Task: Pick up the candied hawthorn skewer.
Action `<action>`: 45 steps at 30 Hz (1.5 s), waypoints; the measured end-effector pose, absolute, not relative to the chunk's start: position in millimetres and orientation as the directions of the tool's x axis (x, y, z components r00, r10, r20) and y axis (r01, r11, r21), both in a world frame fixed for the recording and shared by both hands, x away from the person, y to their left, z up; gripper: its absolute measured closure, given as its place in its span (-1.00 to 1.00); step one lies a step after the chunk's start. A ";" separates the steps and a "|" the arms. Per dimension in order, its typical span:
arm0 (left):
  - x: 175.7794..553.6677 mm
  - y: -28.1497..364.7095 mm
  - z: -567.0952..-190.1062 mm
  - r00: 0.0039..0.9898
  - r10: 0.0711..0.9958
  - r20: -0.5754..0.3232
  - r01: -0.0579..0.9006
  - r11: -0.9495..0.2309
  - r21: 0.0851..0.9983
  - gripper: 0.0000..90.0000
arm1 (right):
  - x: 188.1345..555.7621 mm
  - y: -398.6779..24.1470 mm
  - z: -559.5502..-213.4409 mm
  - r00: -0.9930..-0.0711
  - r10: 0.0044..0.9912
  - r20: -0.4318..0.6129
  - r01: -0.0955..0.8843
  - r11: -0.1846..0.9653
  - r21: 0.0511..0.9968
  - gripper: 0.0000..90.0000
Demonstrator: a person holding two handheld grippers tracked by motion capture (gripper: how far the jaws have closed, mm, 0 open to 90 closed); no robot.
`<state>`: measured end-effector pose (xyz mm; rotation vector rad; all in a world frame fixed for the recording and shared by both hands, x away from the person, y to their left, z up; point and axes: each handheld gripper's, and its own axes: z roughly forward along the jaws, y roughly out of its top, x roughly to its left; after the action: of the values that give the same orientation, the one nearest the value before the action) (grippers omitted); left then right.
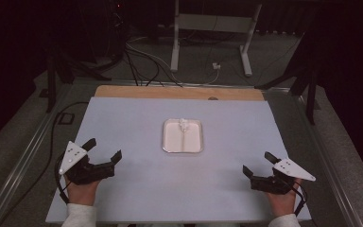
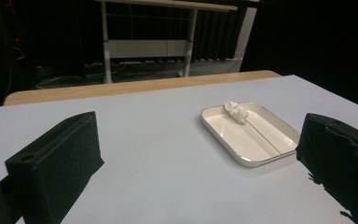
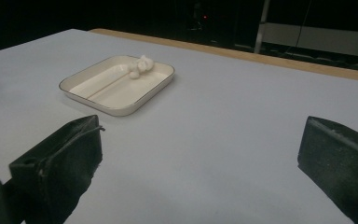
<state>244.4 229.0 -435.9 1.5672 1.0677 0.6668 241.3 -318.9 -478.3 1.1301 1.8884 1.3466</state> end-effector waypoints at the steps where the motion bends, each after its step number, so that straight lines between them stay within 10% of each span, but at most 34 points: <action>1: 247.4 225.0 -434.0 0.450 0.886 -0.109 0.286 -0.028 0.958 -0.99 | 241.2 -319.2 -478.2 -0.490 0.871 0.031 0.313 0.142 0.939 -1.00; 45: 325.4 156.7 -439.8 0.532 0.839 -0.117 0.355 -0.095 0.930 -0.99 | 242.1 -322.0 -480.0 -0.473 0.880 0.033 0.315 0.134 0.939 -1.00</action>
<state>325.4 156.7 -439.8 1.6839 1.0176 0.5553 242.1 -322.0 -480.0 1.1467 1.8685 1.3374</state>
